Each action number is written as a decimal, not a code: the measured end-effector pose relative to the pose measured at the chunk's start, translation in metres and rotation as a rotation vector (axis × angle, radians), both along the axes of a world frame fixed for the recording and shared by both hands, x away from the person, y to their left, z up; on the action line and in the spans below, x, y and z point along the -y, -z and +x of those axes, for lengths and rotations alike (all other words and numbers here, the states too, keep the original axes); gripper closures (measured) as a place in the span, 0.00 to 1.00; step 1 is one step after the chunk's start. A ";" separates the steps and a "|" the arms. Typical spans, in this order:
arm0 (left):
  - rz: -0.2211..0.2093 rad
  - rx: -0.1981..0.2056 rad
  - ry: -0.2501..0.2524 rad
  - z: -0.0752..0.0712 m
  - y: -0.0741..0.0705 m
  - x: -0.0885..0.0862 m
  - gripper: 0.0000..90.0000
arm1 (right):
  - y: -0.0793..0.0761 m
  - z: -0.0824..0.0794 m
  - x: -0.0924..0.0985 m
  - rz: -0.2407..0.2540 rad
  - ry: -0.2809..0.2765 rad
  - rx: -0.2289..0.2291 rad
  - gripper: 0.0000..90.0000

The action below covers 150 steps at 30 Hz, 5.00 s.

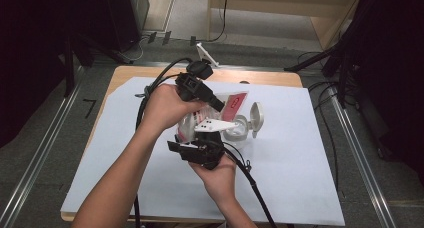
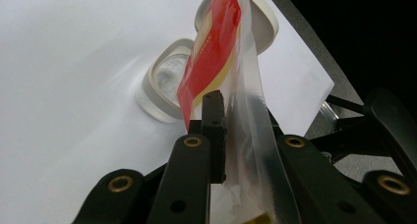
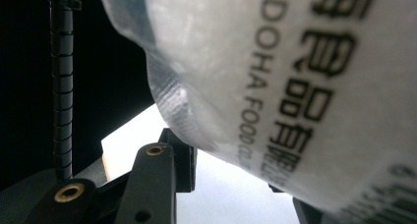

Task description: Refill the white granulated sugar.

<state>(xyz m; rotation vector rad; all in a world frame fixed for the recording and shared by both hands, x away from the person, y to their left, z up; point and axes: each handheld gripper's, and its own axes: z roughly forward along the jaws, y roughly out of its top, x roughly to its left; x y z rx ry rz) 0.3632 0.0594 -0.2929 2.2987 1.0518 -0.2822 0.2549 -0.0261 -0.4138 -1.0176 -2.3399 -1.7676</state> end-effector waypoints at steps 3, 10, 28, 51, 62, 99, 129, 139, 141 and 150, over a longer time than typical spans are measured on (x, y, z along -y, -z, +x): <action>0.000 0.001 0.002 0.000 0.000 0.000 0.91 | 0.000 0.000 0.000 -0.002 -0.002 0.005 0.71; 0.005 0.011 0.006 0.000 0.000 0.000 0.92 | 0.000 0.000 0.000 -0.021 -0.004 0.016 0.71; 0.019 -0.001 0.011 0.002 -0.002 0.003 0.92 | -0.002 -0.001 -0.001 -0.005 -0.002 0.002 0.69; 0.025 0.005 0.023 0.004 -0.004 0.009 0.92 | -0.004 0.000 0.004 -0.002 0.019 0.014 0.71; 0.021 0.005 0.020 0.006 -0.005 0.013 0.92 | -0.006 0.001 0.007 -0.004 0.015 0.013 0.71; 0.022 0.032 0.026 0.008 -0.008 0.023 0.91 | -0.010 0.002 0.013 0.051 0.060 -0.007 0.68; 0.047 0.030 0.062 0.011 -0.008 0.034 0.90 | -0.009 0.000 0.013 0.019 0.140 0.034 0.71; 0.050 0.024 0.045 0.012 -0.010 0.035 0.90 | -0.012 0.000 0.012 0.027 0.137 0.026 0.69; 0.053 0.022 0.046 0.012 -0.010 0.035 0.90 | -0.013 0.001 0.012 0.027 0.137 0.025 0.71; 0.057 0.024 0.052 0.012 -0.012 0.036 0.90 | -0.015 0.000 0.014 0.035 0.136 0.018 0.71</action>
